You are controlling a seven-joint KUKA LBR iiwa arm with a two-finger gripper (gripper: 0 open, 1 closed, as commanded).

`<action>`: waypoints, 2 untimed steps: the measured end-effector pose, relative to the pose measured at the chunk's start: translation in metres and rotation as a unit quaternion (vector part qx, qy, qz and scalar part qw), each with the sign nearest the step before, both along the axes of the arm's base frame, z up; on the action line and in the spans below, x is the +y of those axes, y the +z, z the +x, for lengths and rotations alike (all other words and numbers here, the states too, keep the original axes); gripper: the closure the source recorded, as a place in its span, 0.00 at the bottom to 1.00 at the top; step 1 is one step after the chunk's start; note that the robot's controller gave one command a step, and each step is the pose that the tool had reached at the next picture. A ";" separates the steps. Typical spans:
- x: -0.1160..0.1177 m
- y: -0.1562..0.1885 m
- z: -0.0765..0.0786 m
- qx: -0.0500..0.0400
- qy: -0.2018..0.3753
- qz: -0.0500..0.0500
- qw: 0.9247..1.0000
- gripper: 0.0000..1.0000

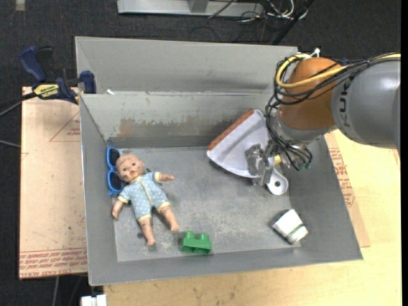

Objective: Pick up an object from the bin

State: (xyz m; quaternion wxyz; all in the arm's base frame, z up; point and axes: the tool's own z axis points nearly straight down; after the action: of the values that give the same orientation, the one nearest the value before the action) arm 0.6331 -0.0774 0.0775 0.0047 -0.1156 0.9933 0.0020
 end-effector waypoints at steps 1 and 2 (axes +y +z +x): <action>0.000 0.002 0.000 0.000 0.000 0.000 1.000 1.00; 0.022 0.040 -0.012 -0.001 0.028 -0.001 1.000 1.00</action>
Offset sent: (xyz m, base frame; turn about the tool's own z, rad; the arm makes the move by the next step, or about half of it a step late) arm -0.0221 0.0424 0.0496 -0.0945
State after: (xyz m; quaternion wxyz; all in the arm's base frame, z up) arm 0.6212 -0.0549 0.1180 0.0057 -0.1433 0.9897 0.0009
